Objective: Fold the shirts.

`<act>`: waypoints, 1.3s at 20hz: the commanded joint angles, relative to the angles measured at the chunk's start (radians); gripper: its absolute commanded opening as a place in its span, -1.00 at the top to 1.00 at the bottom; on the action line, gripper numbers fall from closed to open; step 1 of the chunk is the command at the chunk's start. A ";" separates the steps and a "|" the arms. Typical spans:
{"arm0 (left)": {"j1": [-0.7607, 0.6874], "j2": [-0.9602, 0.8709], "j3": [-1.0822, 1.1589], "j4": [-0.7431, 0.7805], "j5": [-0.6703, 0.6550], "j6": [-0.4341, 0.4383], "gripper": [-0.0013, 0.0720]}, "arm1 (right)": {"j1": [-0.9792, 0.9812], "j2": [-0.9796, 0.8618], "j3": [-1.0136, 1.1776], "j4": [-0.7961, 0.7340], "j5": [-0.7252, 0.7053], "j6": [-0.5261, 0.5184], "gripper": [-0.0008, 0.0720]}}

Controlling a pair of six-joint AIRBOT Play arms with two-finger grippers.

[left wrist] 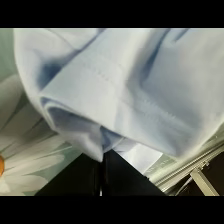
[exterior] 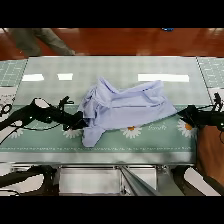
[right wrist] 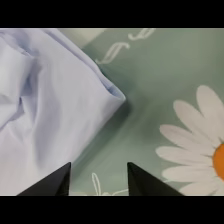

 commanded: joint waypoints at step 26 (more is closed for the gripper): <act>0.343 0.257 1.023 -0.037 -0.208 -0.029 0.91 | 0.294 -0.251 1.419 0.088 0.319 0.082 0.91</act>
